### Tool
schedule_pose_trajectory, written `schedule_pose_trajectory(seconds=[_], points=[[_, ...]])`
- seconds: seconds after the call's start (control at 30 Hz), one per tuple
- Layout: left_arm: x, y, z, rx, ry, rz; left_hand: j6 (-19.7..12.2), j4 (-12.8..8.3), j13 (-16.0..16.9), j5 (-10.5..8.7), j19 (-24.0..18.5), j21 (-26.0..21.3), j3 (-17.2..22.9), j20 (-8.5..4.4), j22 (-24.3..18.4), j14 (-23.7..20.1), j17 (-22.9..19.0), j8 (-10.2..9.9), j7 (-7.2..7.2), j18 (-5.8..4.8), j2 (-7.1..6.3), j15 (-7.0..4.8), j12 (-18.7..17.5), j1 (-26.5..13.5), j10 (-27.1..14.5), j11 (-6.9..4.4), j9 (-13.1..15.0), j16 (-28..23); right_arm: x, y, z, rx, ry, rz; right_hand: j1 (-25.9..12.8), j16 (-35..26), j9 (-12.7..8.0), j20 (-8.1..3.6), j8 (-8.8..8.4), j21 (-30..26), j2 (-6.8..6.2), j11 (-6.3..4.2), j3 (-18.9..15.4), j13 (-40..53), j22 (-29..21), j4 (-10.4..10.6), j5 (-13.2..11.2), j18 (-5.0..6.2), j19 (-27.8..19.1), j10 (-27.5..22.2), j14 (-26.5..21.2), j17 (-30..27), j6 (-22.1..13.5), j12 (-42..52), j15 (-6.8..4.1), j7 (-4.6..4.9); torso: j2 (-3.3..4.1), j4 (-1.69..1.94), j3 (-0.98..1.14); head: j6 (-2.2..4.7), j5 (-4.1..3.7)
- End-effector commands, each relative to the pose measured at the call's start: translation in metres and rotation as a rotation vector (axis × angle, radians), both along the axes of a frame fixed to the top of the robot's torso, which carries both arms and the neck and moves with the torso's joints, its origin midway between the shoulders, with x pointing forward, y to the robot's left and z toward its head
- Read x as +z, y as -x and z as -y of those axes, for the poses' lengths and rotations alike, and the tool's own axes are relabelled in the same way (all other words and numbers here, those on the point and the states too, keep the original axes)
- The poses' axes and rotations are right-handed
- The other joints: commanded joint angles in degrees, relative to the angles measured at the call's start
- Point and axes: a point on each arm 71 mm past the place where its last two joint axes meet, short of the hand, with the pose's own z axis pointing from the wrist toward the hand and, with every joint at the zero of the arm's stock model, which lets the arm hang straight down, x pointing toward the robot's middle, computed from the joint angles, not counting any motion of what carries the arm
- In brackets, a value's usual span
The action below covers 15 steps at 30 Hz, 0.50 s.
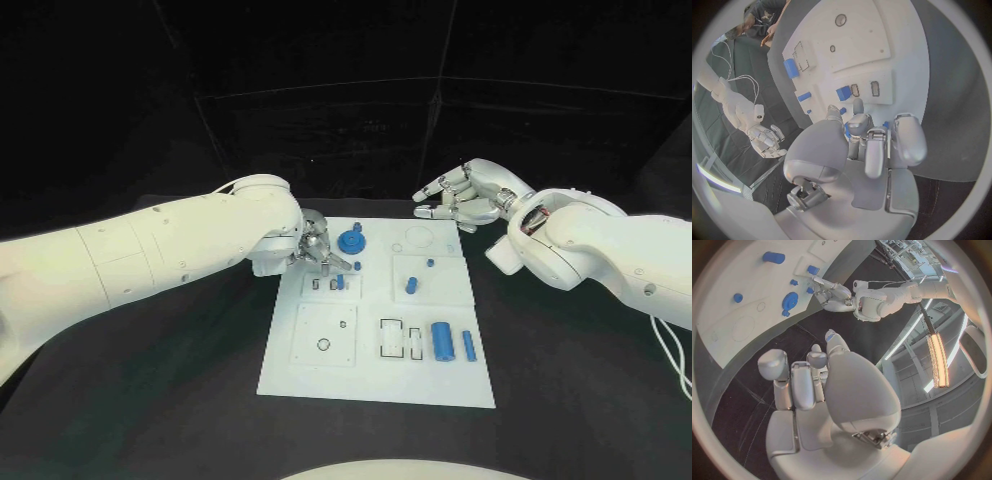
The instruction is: Assemble the parts on the task board
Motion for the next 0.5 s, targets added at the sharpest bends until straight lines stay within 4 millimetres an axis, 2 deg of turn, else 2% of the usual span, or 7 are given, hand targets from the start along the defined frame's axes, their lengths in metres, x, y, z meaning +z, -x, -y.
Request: schedule_pose_trajectory(seconds=[0.03,0.5], points=[[-0.0015,0.0008,0.0005,-0.020,-0.036,-0.024,-0.60,-0.04,0.06,-0.25,0.21,0.23,-0.36,-0.13,0.15,6.15,15.07,0.35,0.02,-0.66,0.25,-0.32,0.18,-0.44,0.04,0.01,0.12,0.17,0.0010,-0.0003,-0.0016,0.011,0.006,0.002,0.29,-0.19,-0.01,-0.02,0.22,-0.24,-0.10,-0.19,-0.03,-0.06,-0.07,-0.36,0.17,0.50,-0.40,-0.06,1.92,-0.08,0.28,-0.09,-0.21,0.09,0.06,-0.06,-0.02,-0.15,0.02],[-0.0020,0.0004,0.0074,-0.029,-0.019,-0.013,-0.87,-0.11,0.11,-0.24,0.17,0.30,-0.35,-0.11,0.25,6.15,15.07,0.63,0.03,-0.67,0.46,-0.30,0.26,-0.26,-0.01,0.03,0.41,0.17,0.0001,-0.0023,-0.0048,0.017,0.007,-0.001,0.26,-0.23,-0.01,-0.02,0.24,-0.32,-0.09,-0.19,-0.03,-0.18,-0.23,-0.35,0.23,0.53,-0.48,-0.13,1.90,-0.14,0.29,-0.18,-0.21,0.10,-0.02,0.06,-0.01,-0.43,-0.07]])
